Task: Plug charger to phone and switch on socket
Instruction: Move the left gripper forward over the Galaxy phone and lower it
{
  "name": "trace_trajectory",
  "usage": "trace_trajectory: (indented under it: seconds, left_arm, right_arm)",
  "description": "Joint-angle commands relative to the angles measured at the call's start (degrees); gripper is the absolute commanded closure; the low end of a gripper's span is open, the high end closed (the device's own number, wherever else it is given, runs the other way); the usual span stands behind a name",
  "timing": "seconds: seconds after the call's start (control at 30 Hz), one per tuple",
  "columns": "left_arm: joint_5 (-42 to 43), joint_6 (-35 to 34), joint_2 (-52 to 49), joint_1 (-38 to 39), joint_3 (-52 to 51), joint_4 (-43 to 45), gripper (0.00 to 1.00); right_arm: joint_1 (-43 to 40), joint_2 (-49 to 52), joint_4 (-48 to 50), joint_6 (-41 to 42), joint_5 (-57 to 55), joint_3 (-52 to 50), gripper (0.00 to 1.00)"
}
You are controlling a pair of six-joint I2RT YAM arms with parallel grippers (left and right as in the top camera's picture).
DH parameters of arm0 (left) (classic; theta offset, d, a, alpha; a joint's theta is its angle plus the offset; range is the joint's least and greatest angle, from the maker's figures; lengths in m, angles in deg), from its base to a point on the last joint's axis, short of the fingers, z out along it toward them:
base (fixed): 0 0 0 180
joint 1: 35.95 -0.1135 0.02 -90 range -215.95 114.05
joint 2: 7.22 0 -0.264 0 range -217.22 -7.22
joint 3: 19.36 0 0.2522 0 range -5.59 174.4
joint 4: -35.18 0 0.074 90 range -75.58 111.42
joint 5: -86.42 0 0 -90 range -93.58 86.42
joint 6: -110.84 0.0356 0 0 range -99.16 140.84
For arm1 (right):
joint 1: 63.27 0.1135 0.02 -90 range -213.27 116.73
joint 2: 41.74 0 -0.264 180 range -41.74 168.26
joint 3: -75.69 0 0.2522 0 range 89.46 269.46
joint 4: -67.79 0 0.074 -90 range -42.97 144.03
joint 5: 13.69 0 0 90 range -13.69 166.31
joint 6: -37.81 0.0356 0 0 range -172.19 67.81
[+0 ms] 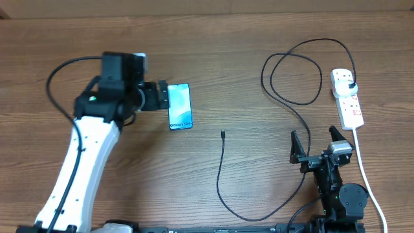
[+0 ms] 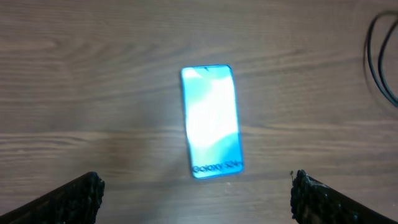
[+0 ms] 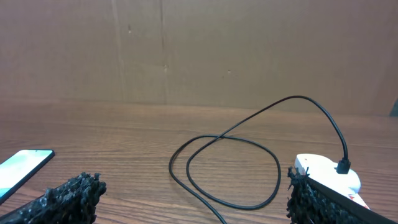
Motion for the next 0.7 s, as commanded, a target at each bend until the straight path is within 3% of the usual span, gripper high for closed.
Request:
trace_trajectory:
  seconds: [0.0, 0.37, 0.5, 0.67]
  left_arm:
    - [-3.5, -5.4, -4.2, 3.3, 5.7, -1.9, 0.00]
    - [-4.0, -12.1, -22.1, 9.9, 26.9, -14.6, 0.00]
    - [-8.9, -18.4, -27.3, 12.0, 31.6, -18.4, 0.00]
    - [-9.3, -23.1, -31.0, 13.1, 32.1, -19.7, 0.00]
  right_arm:
    - [0.3, -0.5, 0.3, 0.1, 0.3, -0.6, 0.00]
    - [0.3, -0.5, 0.3, 0.1, 0.3, -0.6, 0.00]
    - [0.3, -0.5, 0.3, 0.1, 0.3, -0.6, 0.00]
    - [0.3, -0.5, 0.3, 0.1, 0.3, -0.6, 0.00]
